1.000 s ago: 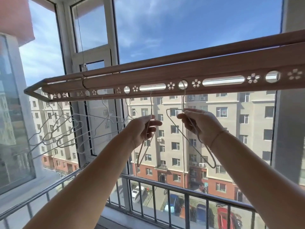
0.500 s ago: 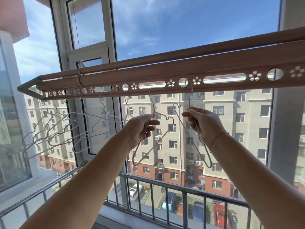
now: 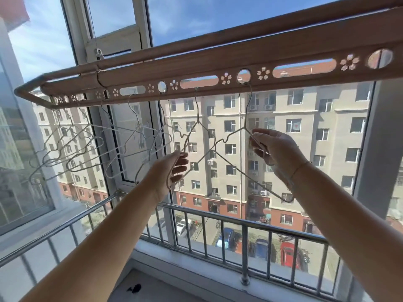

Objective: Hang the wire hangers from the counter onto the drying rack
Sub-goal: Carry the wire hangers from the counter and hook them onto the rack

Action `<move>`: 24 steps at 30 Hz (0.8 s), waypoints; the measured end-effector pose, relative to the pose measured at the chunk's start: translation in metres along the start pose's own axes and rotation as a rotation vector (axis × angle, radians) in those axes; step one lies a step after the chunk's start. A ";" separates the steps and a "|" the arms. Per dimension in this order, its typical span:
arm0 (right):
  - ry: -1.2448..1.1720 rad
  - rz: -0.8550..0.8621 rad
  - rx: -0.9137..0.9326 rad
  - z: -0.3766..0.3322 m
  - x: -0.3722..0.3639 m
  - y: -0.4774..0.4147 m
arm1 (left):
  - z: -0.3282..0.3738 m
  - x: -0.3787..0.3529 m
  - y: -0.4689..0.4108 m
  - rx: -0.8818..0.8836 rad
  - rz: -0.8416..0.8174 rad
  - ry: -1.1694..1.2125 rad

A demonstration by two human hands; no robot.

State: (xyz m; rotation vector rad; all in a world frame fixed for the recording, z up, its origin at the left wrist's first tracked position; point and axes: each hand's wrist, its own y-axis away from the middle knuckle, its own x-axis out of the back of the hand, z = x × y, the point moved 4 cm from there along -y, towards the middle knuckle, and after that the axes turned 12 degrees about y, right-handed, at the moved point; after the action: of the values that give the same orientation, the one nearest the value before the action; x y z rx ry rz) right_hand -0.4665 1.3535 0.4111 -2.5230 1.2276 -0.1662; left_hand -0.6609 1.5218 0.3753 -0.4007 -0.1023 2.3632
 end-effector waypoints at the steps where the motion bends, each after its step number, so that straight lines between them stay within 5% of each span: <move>1: 0.044 0.005 -0.005 0.007 0.005 0.002 | -0.007 0.003 0.004 0.009 0.014 0.003; 9: 0.185 0.013 -0.142 0.085 0.047 0.034 | -0.094 0.000 0.028 0.210 -0.003 -0.082; 15: 0.357 0.026 -0.221 0.126 0.104 0.069 | -0.168 -0.056 0.050 0.273 -0.218 -0.332; 24: 0.452 0.235 -0.323 0.140 0.243 0.157 | -0.223 -0.197 0.105 0.322 -0.501 -0.358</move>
State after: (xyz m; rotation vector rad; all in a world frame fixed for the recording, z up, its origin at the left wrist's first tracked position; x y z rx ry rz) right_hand -0.3971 1.1071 0.2165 -2.6654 1.8447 -0.5446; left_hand -0.5242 1.3024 0.1946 0.1908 0.0124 1.8848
